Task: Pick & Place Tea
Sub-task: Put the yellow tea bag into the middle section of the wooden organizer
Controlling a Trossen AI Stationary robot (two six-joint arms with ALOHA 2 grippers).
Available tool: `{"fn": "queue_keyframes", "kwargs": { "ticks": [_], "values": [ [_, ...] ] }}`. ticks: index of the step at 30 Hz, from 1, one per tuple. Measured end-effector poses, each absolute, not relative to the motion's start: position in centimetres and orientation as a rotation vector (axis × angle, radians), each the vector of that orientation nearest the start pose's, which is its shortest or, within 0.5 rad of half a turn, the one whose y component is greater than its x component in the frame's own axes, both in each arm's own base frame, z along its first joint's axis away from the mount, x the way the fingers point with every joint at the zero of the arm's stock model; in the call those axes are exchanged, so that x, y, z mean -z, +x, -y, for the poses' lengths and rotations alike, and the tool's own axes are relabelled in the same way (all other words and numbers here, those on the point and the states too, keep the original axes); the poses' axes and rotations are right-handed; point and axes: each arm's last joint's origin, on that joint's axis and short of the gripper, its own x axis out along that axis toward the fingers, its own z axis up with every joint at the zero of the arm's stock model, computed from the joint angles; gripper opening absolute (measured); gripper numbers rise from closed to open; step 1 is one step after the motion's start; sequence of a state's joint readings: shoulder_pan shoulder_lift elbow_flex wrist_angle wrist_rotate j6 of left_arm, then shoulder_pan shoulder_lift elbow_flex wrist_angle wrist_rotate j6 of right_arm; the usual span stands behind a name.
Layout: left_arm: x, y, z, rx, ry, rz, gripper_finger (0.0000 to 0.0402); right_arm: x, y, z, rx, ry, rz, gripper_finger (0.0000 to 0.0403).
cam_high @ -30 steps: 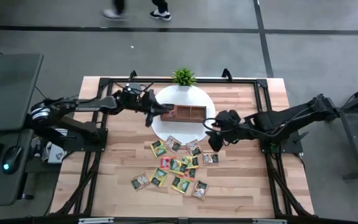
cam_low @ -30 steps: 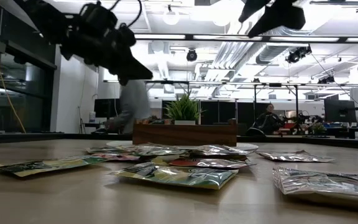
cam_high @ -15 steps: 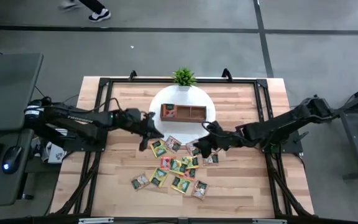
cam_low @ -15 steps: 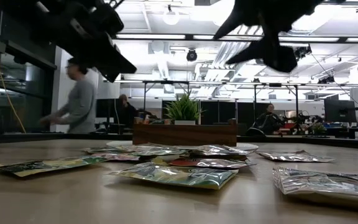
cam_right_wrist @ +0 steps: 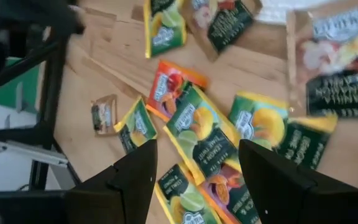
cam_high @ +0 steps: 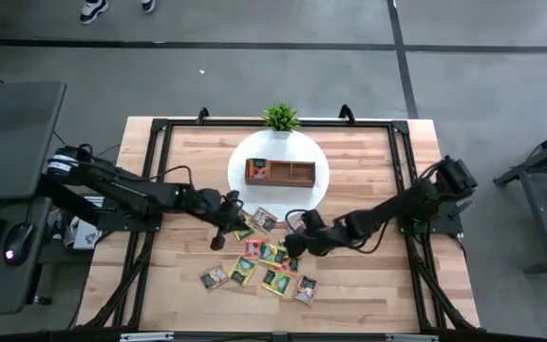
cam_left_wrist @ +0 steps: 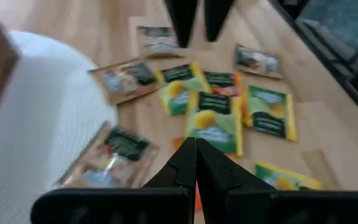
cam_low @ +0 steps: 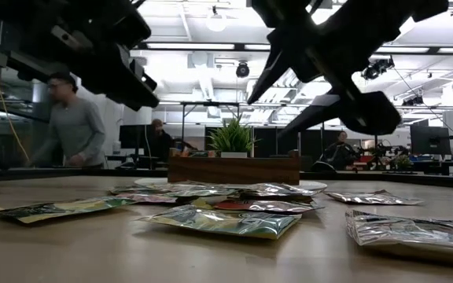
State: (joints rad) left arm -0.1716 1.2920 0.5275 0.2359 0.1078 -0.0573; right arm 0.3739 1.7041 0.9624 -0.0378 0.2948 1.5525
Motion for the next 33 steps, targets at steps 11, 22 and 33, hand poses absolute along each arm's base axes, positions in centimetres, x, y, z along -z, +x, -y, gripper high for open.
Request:
{"fn": "queue_keyframes", "kwargs": {
  "ticks": [11, 22, 33],
  "values": [
    [-16.2, 28.3, 7.3, 0.406, 0.028, -0.635, 0.0000, -17.8, 34.1, -14.6, 0.641, 1.283, -0.670, 0.0216],
    [-15.1, 28.8, 7.5, 0.488, 0.076, -0.655, 0.0000, -15.8, 36.8, -16.2, 0.674, 1.323, -0.713, 0.0216],
    [-15.1, 28.8, 7.5, 0.542, 0.133, -0.633, 0.0000, -15.2, 36.8, -16.2, 0.725, 1.336, -0.742, 0.0216]
  ]
}}
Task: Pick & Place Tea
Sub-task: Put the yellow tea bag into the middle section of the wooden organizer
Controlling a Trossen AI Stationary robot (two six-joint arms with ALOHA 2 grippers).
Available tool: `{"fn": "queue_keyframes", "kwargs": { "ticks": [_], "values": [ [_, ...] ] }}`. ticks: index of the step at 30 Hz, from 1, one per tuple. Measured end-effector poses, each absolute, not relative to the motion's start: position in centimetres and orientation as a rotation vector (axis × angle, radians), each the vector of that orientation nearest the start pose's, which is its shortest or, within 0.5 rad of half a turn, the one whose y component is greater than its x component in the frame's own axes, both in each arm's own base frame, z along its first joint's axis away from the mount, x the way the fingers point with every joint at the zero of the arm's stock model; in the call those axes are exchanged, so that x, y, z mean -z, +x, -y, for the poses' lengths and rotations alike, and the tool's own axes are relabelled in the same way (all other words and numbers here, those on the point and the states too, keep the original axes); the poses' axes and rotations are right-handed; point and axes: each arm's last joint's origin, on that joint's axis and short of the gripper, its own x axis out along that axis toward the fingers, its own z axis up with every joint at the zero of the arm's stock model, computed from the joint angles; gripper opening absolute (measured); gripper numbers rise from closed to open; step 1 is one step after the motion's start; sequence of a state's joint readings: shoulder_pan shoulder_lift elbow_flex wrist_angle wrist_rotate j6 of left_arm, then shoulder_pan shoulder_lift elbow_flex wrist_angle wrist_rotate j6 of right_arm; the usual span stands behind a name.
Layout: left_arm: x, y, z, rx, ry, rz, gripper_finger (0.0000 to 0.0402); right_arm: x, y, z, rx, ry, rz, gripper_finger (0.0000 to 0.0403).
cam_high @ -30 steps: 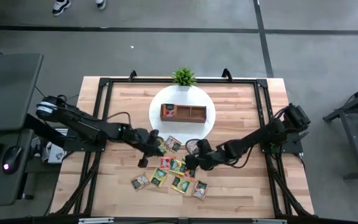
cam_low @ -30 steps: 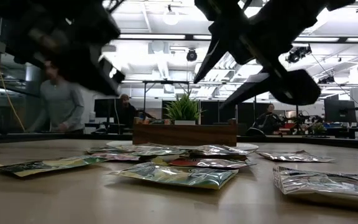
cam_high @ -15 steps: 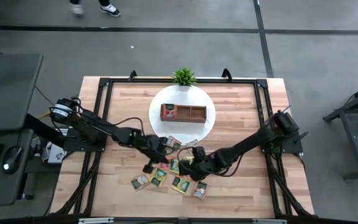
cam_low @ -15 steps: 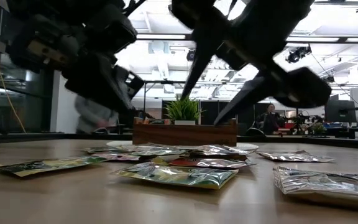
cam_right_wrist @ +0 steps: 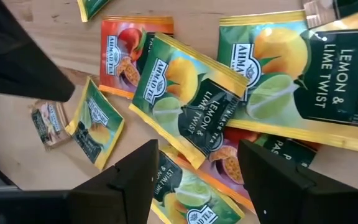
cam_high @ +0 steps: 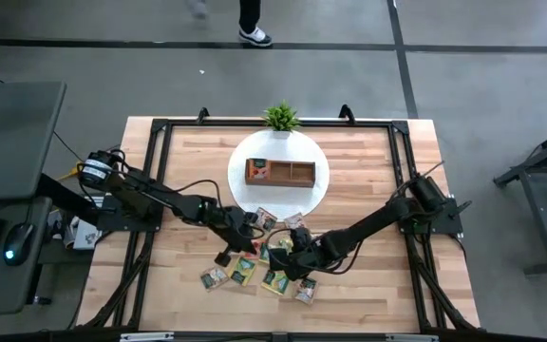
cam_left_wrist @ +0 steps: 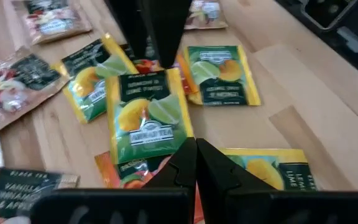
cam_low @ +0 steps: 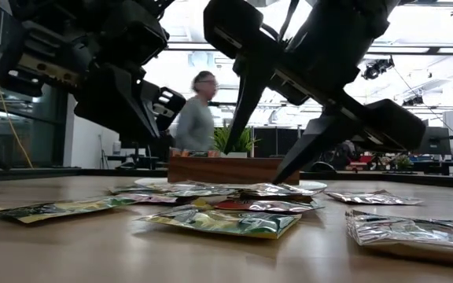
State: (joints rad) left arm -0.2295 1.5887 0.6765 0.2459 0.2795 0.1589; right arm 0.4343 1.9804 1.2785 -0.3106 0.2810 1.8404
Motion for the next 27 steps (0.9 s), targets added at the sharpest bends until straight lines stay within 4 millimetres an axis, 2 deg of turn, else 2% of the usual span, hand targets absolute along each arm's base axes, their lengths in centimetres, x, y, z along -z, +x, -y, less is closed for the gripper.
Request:
{"fn": "queue_keyframes", "kwargs": {
  "ticks": [12, 22, 27],
  "values": [
    [-15.5, 29.0, 7.6, 0.563, 0.156, -0.580, 0.0000, -15.1, 36.9, -15.5, 0.754, 1.329, -0.739, 0.0216],
    [-12.8, 29.7, 7.9, 0.594, 0.120, -0.631, 0.0000, -13.9, 37.2, -15.7, 0.763, 1.351, -0.765, 0.0216],
    [-12.9, 30.2, 8.0, 0.589, 0.108, -0.581, 0.0000, -13.9, 37.2, -15.6, 0.765, 1.349, -0.759, 0.0216]
  ]
}}
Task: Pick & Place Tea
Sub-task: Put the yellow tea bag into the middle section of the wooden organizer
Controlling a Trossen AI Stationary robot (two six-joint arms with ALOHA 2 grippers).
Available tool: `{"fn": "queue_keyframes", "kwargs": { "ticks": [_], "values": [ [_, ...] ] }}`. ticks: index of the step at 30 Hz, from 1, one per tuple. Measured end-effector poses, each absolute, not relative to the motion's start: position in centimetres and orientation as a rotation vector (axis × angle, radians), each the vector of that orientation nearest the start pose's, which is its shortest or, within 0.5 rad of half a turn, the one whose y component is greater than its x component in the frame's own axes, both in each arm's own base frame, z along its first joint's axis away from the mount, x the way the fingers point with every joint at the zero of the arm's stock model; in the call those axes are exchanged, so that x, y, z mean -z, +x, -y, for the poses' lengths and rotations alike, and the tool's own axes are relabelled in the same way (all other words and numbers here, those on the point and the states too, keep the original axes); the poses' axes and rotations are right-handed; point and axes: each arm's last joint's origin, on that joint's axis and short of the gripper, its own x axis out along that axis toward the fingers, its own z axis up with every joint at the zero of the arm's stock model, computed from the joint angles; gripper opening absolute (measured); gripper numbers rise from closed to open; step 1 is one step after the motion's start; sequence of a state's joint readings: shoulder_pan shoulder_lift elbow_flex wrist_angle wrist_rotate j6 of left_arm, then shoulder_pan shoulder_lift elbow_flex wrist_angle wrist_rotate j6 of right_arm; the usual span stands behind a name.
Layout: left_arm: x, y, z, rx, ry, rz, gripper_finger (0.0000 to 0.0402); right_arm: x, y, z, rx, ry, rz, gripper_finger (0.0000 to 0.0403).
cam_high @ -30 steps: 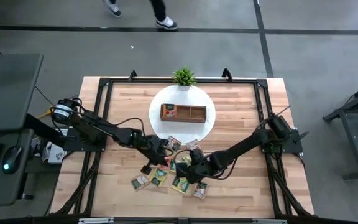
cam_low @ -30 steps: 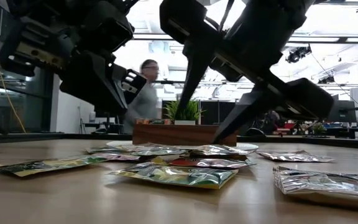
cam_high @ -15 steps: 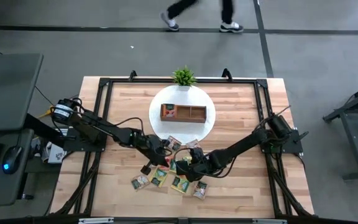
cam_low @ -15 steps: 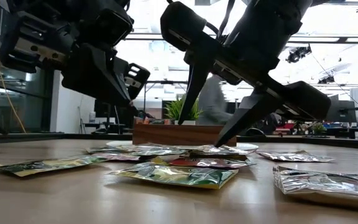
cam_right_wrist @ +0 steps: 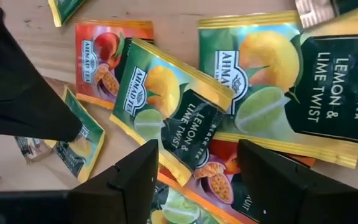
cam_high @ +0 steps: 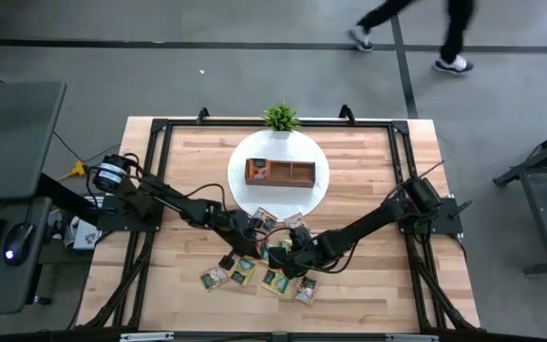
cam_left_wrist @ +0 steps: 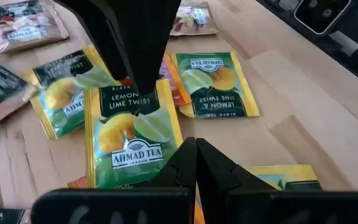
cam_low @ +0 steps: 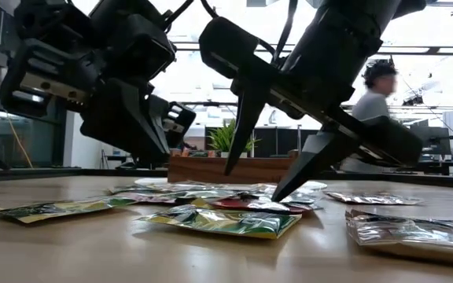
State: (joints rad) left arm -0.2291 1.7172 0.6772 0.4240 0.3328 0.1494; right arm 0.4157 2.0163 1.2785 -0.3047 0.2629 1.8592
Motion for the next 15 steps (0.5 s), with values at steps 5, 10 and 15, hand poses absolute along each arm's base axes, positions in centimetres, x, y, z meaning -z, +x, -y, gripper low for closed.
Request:
{"fn": "queue_keyframes", "kwargs": {
  "ticks": [5, 10, 15],
  "values": [
    [-13.4, 30.6, 8.1, 0.591, 0.110, -0.564, 0.0000, -13.9, 37.3, -15.4, 0.769, 1.340, -0.748, 0.0216],
    [-13.0, 31.2, 8.2, 0.583, 0.112, -0.572, 0.0000, -13.9, 37.4, -15.2, 0.768, 1.332, -0.742, 0.0216],
    [-11.8, 31.8, 8.4, 0.588, 0.089, -0.608, 0.0000, -13.9, 37.7, -14.8, 0.764, 1.333, -0.728, 0.0216]
  ]
}}
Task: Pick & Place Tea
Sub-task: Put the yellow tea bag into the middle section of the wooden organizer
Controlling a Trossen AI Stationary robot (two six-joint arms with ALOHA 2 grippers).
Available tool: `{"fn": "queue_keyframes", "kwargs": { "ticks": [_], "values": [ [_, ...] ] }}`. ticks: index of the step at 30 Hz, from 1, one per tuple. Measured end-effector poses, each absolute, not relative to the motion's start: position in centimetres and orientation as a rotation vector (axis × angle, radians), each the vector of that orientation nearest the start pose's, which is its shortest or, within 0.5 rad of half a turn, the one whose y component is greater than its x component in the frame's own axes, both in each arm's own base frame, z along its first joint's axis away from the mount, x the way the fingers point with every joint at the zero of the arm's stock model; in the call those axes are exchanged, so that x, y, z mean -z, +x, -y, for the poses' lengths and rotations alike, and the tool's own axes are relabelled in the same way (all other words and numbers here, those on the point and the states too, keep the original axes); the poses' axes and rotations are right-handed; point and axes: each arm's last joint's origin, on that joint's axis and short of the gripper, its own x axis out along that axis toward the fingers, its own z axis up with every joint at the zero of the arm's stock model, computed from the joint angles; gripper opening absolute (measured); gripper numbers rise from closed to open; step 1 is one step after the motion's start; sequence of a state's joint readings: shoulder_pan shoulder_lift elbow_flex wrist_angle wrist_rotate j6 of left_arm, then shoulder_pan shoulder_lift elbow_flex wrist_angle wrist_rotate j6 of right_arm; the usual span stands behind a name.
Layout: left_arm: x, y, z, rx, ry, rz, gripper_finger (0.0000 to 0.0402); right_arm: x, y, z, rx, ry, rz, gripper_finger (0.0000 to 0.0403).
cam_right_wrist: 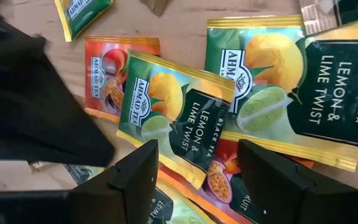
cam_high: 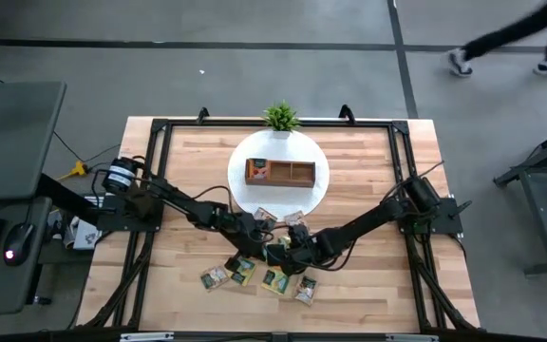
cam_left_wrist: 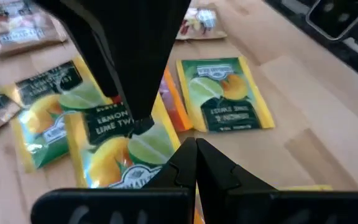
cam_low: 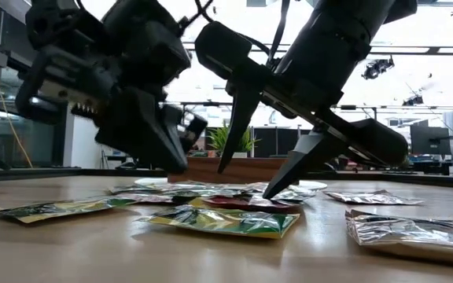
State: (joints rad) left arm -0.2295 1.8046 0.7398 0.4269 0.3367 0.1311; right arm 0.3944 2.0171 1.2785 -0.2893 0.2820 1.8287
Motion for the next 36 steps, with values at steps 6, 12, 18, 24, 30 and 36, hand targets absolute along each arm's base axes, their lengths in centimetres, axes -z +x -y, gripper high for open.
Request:
{"fn": "queue_keyframes", "kwargs": {
  "ticks": [6, 12, 18, 24, 30, 36],
  "values": [
    [-10.8, 31.8, 8.4, 0.587, 0.078, -0.648, 0.0000, -13.9, 37.8, -14.7, 0.756, 1.330, -0.724, 0.0216],
    [-10.1, 31.8, 8.4, 0.594, 0.073, -0.668, 0.0000, -14.0, 37.9, -14.6, 0.751, 1.332, -0.713, 0.0216],
    [-9.7, 31.9, 8.5, 0.598, 0.056, -0.677, 0.0000, -14.1, 38.3, -14.2, 0.731, 1.333, -0.695, 0.0216],
    [-9.7, 32.0, 8.5, 0.593, 0.052, -0.667, 0.0000, -14.2, 38.5, -14.1, 0.716, 1.330, -0.698, 0.0204],
    [-9.7, 32.0, 8.5, 0.591, 0.048, -0.670, 0.0000, -14.1, 38.4, -14.1, 0.720, 1.322, -0.709, 0.0152],
    [-9.7, 32.0, 8.5, 0.587, 0.042, -0.673, 0.0000, -14.1, 38.3, -14.1, 0.709, 1.295, -0.722, 0.0070]
  ]
}}
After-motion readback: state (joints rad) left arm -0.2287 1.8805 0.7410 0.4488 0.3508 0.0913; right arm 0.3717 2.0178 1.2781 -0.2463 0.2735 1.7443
